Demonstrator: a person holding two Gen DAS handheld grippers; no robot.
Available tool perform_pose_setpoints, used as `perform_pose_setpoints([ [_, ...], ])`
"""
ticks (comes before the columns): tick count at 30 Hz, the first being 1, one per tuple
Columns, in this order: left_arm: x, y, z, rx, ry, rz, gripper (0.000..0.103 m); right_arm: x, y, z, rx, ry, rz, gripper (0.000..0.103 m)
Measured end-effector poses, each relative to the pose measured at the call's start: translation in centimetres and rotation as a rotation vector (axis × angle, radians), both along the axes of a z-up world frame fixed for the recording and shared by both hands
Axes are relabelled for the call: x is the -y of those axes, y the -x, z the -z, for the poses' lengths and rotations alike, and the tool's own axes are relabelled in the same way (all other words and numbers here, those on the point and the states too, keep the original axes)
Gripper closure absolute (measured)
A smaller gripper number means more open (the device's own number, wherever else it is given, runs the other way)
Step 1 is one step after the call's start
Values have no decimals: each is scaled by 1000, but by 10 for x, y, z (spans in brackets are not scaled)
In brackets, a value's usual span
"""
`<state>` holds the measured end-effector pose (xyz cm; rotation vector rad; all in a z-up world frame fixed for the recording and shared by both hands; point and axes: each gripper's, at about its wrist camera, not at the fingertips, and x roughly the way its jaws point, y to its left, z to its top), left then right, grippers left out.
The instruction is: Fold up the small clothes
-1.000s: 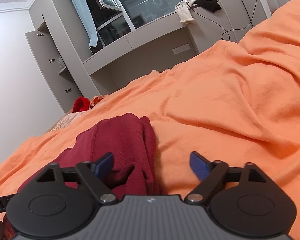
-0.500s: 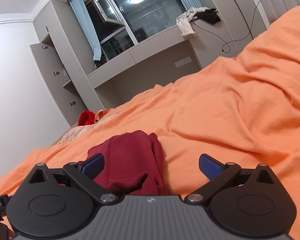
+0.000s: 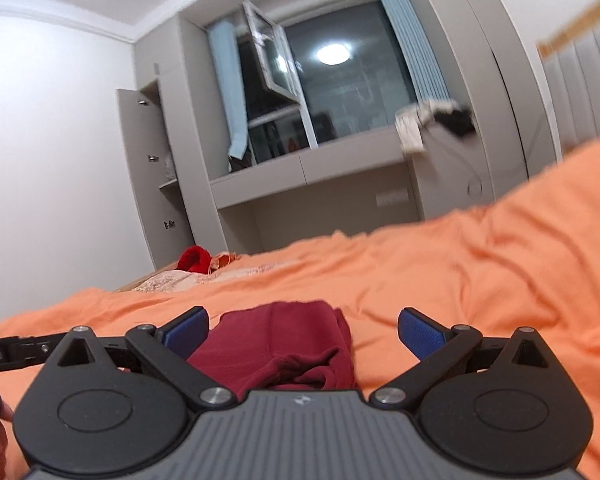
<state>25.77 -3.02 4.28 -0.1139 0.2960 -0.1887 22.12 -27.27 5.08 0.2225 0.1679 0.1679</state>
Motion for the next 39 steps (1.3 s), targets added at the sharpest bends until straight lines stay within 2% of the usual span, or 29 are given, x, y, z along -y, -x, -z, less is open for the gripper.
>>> perform_pose_setpoints([
  [9, -2, 56, 14, 40, -50, -63, 1, -8, 60, -5, 63, 7, -4, 0],
  [15, -19, 79, 19, 20, 4, -98, 1, -19, 97, 0, 101, 75, 9, 0],
  [21, -31, 96, 22, 2, 29, -107, 1, -24, 125, 4, 124, 79, 40, 0],
  [30, -33, 129, 28, 14, -2, -100, 1, -25, 146, 15, 64, 64, 58, 0],
  [39, -29, 150, 34, 32, -61, -95, 1, -27, 159, 22, 45, 72, 77, 0],
])
